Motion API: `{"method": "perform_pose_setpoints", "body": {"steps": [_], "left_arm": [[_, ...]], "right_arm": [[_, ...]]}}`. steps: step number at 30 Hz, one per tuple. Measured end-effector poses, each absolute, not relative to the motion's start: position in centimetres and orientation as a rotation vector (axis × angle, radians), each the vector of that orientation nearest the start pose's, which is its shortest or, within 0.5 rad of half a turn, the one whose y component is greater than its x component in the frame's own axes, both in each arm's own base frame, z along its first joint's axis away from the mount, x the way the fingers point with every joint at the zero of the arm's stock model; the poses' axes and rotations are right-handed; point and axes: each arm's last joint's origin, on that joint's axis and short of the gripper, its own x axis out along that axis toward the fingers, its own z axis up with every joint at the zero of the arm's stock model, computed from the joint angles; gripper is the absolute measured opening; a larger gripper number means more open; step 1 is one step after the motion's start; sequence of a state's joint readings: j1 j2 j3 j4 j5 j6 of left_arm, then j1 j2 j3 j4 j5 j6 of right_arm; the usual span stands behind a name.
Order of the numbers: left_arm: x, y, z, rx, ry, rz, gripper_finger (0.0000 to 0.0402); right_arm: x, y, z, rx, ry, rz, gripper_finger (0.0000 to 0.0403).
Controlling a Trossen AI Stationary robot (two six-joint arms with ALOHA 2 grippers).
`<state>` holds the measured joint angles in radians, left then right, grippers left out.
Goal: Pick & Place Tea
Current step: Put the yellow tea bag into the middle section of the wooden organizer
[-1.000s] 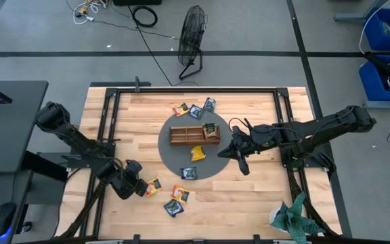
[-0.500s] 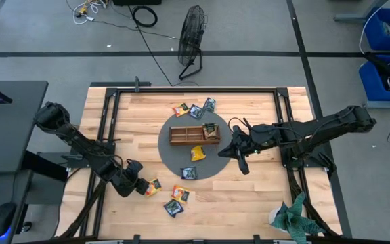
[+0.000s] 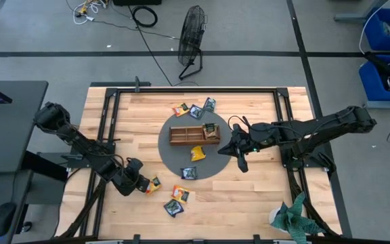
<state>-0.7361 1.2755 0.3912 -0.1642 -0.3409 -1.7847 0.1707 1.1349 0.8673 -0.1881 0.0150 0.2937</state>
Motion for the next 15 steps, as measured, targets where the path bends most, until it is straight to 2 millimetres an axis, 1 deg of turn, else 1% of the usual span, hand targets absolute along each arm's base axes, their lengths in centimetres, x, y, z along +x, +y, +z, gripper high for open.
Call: {"method": "perform_pose_setpoints", "body": {"steps": [4,15], "left_arm": [[15.1,-12.3,12.4,-1.115,0.848,0.493,0.0003],[16.0,-12.5,13.3,-1.176,0.608,0.479,0.0001]], "right_arm": [[24.4,4.1,29.3,0.246,0.474,0.080,0.0000],[24.4,4.1,29.3,0.249,0.472,0.079,0.0001]]}}
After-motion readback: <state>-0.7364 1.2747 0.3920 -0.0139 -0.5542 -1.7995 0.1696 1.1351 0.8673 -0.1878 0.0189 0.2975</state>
